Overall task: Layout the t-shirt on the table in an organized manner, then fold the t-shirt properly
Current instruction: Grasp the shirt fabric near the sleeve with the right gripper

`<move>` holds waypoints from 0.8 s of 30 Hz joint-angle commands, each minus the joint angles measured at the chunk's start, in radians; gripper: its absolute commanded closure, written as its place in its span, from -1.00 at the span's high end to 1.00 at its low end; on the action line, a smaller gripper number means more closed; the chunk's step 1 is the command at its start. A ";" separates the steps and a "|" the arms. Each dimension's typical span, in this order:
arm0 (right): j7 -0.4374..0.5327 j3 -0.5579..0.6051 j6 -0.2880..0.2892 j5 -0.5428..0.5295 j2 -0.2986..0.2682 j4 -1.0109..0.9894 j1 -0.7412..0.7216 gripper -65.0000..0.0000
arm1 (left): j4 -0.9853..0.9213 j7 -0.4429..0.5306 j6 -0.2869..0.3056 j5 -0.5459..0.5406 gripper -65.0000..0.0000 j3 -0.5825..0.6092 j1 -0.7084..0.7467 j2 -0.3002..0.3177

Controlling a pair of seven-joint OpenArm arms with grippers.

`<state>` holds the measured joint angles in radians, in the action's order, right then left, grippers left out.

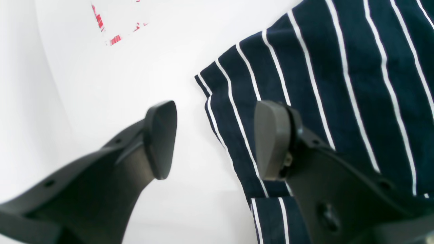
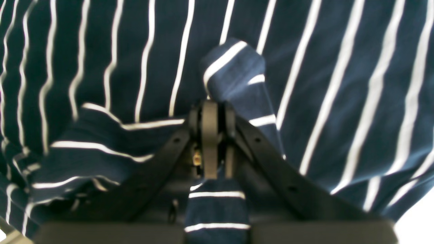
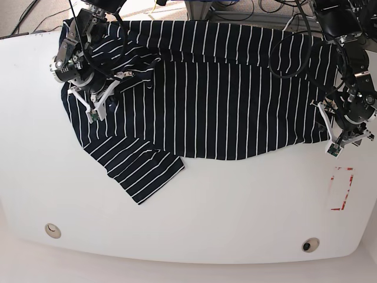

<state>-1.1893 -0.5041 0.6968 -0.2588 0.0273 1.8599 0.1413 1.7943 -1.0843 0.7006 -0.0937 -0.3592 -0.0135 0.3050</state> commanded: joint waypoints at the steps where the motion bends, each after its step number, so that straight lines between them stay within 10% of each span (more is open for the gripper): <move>1: 0.016 -0.001 0.001 -0.017 -0.003 0.027 -0.019 -0.96 | 0.014 0.013 -0.002 -0.004 0.04 -0.005 -0.013 0.015; 24: 0.021 -0.001 0.001 -0.017 0.001 -0.030 -0.142 -0.96 | 0.014 0.013 -0.002 -0.004 0.04 -0.004 0.002 0.015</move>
<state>-1.1896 -0.5049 0.6971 -0.2600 0.0338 1.8191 0.0177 1.7939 -1.0840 0.7006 -0.0940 -0.3588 0.0029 0.3054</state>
